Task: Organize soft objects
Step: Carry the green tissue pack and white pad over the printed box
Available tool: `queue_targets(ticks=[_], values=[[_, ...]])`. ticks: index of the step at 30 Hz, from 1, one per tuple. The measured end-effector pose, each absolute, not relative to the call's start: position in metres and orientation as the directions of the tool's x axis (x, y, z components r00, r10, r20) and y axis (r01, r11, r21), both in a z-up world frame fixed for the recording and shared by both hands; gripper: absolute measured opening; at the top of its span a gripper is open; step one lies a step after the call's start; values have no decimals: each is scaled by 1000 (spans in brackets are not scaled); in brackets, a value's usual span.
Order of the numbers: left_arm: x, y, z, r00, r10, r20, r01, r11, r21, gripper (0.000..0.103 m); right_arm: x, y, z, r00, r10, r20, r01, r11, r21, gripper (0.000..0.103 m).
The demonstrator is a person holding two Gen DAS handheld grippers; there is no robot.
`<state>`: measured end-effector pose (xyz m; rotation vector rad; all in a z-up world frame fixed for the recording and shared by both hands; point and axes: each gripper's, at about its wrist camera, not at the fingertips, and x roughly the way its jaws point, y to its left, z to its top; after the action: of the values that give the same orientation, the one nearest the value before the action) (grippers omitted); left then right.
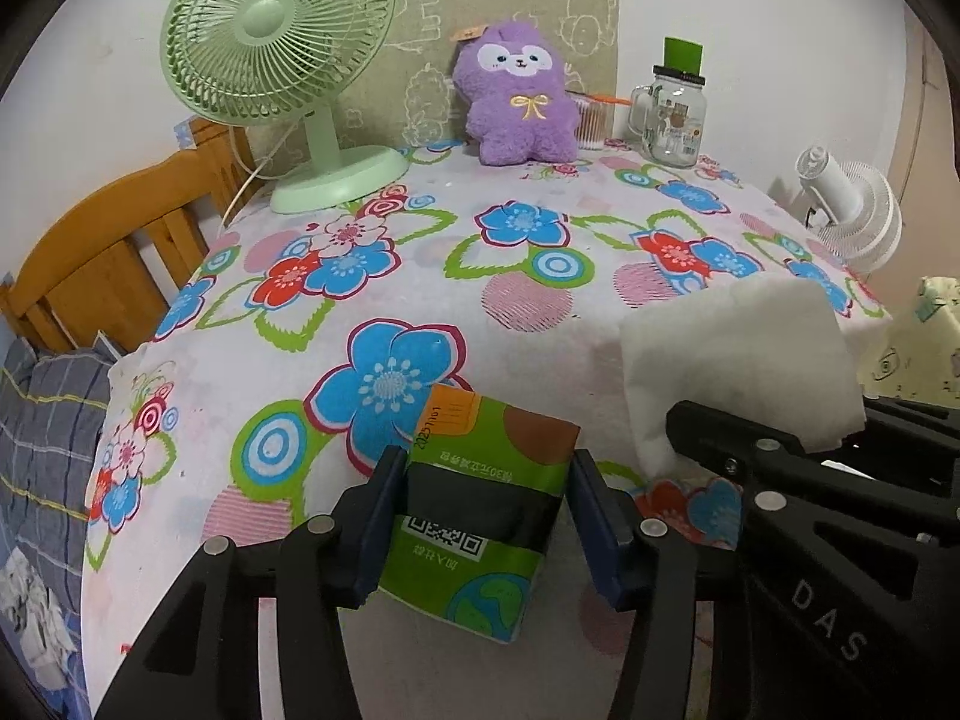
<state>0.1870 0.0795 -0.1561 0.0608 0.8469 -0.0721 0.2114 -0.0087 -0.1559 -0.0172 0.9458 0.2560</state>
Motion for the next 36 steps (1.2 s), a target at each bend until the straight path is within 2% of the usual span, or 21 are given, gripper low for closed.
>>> queue_targets(ticks=[36], values=[[78,33,-55,804,-40,-594,74,997,33,55,102,-53,-46,711,251,-657,-291,955,49,19]])
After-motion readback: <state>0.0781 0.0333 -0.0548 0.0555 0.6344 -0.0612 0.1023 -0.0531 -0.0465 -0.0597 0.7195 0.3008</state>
